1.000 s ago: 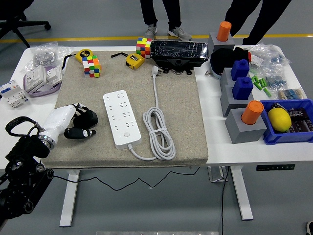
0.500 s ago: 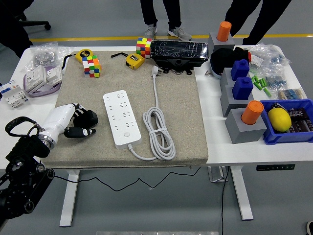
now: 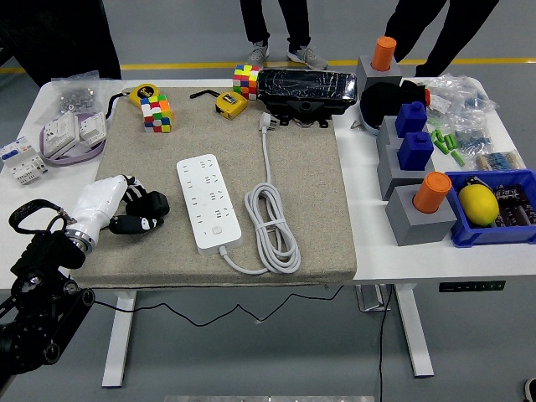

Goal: Pick up the plug,place it near the board,insert it into the board,press the button

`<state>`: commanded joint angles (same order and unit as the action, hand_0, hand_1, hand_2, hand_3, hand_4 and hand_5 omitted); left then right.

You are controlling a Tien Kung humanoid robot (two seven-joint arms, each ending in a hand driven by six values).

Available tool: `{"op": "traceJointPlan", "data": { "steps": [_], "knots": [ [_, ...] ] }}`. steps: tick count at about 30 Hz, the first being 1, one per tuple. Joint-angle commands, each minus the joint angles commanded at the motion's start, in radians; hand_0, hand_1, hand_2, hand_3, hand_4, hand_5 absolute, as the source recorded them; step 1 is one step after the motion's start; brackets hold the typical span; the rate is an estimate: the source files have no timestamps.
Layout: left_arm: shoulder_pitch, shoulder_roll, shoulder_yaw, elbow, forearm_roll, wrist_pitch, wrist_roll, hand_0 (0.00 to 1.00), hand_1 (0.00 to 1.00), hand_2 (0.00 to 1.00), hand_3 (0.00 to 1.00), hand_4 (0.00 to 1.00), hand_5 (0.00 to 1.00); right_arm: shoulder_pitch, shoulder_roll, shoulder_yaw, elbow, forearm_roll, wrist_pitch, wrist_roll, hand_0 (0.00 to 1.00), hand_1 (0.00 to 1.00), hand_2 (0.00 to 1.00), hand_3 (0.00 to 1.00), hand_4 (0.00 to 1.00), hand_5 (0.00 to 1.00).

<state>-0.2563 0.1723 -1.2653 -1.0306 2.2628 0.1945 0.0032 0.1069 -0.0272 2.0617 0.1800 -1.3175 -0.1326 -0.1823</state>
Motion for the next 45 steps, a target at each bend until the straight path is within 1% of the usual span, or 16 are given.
{"op": "traceJointPlan", "data": {
  "steps": [3, 4, 9, 10, 14, 15, 16, 21, 22, 28, 29, 34, 35, 41, 44, 45],
  "knots": [
    [0.000, 0.000, 0.000, 0.002, 0.006, 0.006, 0.001, 0.330, 0.483, 0.481, 0.494, 0.998, 0.305, 0.000, 0.000, 0.000, 0.000, -0.001, 0.000, 0.000, 0.783, 0.728, 0.731, 0.765, 0.998, 0.998],
    [-0.001, 0.000, -0.001, 0.002, 0.006, 0.016, 0.002, 0.302, 0.454, 0.473, 0.494, 0.831, 0.178, 0.000, 0.000, 0.000, 0.000, -0.001, 0.001, 0.000, 0.783, 0.728, 0.731, 0.765, 0.998, 0.998],
    [-0.003, 0.000, -0.001, 0.001, 0.006, 0.039, 0.001, 0.302, 0.454, 0.473, 0.494, 0.831, 0.178, 0.000, 0.001, -0.001, 0.000, 0.000, 0.002, 0.001, 0.783, 0.728, 0.731, 0.765, 0.998, 0.998],
    [-0.003, 0.001, -0.001, 0.000, 0.006, 0.044, 0.002, 0.267, 0.415, 0.427, 0.486, 0.772, 0.128, 0.000, 0.001, -0.002, 0.000, 0.002, 0.002, 0.001, 0.783, 0.728, 0.731, 0.764, 0.998, 0.998],
    [-0.003, 0.001, -0.001, -0.001, 0.006, 0.049, 0.006, 0.267, 0.415, 0.427, 0.486, 0.772, 0.128, 0.000, 0.001, -0.006, 0.000, 0.006, 0.003, 0.003, 0.783, 0.728, 0.731, 0.764, 0.998, 0.998],
    [-0.003, 0.001, -0.002, -0.001, 0.006, 0.048, 0.007, 0.267, 0.415, 0.427, 0.486, 0.772, 0.128, 0.000, 0.001, -0.007, 0.000, 0.007, 0.003, 0.003, 0.783, 0.728, 0.731, 0.764, 0.998, 0.998],
    [-0.002, 0.001, -0.002, -0.002, 0.006, 0.046, 0.008, 0.259, 0.392, 0.414, 0.477, 0.748, 0.097, 0.000, 0.001, -0.007, 0.000, 0.007, 0.003, 0.003, 0.783, 0.728, 0.730, 0.764, 0.998, 0.998],
    [-0.002, 0.000, 0.000, -0.001, 0.006, 0.036, 0.010, 0.259, 0.392, 0.414, 0.477, 0.748, 0.097, -0.001, 0.000, -0.012, 0.000, 0.011, 0.003, 0.002, 0.783, 0.728, 0.730, 0.764, 0.998, 0.998],
    [-0.001, 0.000, 0.000, -0.002, 0.006, 0.034, 0.010, 0.248, 0.352, 0.385, 0.464, 0.733, 0.075, 0.000, -0.001, -0.012, 0.000, 0.011, 0.003, 0.002, 0.783, 0.728, 0.731, 0.765, 0.998, 0.998],
    [-0.001, 0.002, 0.006, -0.021, 0.006, 0.027, 0.018, 0.248, 0.352, 0.385, 0.464, 0.733, 0.075, 0.000, -0.001, -0.011, 0.000, 0.012, 0.003, 0.003, 0.783, 0.728, 0.731, 0.765, 0.998, 0.998],
    [-0.001, 0.002, 0.006, -0.022, 0.006, 0.026, 0.019, 0.241, 0.329, 0.377, 0.489, 0.717, 0.005, -0.001, 0.000, -0.011, 0.000, 0.012, 0.003, 0.003, 0.783, 0.728, 0.730, 0.764, 0.998, 0.998],
    [0.003, 0.005, 0.010, -0.034, 0.006, 0.015, 0.025, 0.241, 0.329, 0.377, 0.489, 0.717, 0.005, -0.001, 0.001, -0.009, 0.000, 0.012, 0.002, 0.005, 0.783, 0.728, 0.730, 0.764, 0.998, 0.998],
    [0.003, 0.005, 0.011, -0.034, 0.006, 0.012, 0.024, 0.242, 0.357, 0.388, 0.525, 0.739, 0.002, -0.002, 0.001, -0.009, 0.000, 0.012, 0.001, 0.004, 0.783, 0.728, 0.730, 0.765, 0.998, 0.998],
    [0.007, 0.006, 0.018, -0.042, 0.000, -0.002, 0.026, 0.244, 0.368, 0.385, 0.522, 0.741, 0.002, -0.003, 0.000, -0.006, 0.000, 0.011, 0.000, 0.003, 0.783, 0.728, 0.730, 0.764, 0.998, 0.998],
    [0.007, 0.006, 0.020, -0.049, -0.029, -0.002, 0.027, 0.244, 0.368, 0.385, 0.522, 0.741, 0.002, -0.002, -0.001, -0.006, 0.000, 0.014, 0.000, 0.003, 0.783, 0.728, 0.730, 0.764, 0.998, 0.998],
    [0.007, 0.007, 0.022, -0.056, -0.037, 0.011, 0.023, 0.244, 0.368, 0.385, 0.522, 0.741, 0.002, -0.002, -0.001, -0.005, 0.000, 0.013, 0.001, 0.003, 0.783, 0.728, 0.730, 0.764, 0.998, 0.998]
  ]
}}
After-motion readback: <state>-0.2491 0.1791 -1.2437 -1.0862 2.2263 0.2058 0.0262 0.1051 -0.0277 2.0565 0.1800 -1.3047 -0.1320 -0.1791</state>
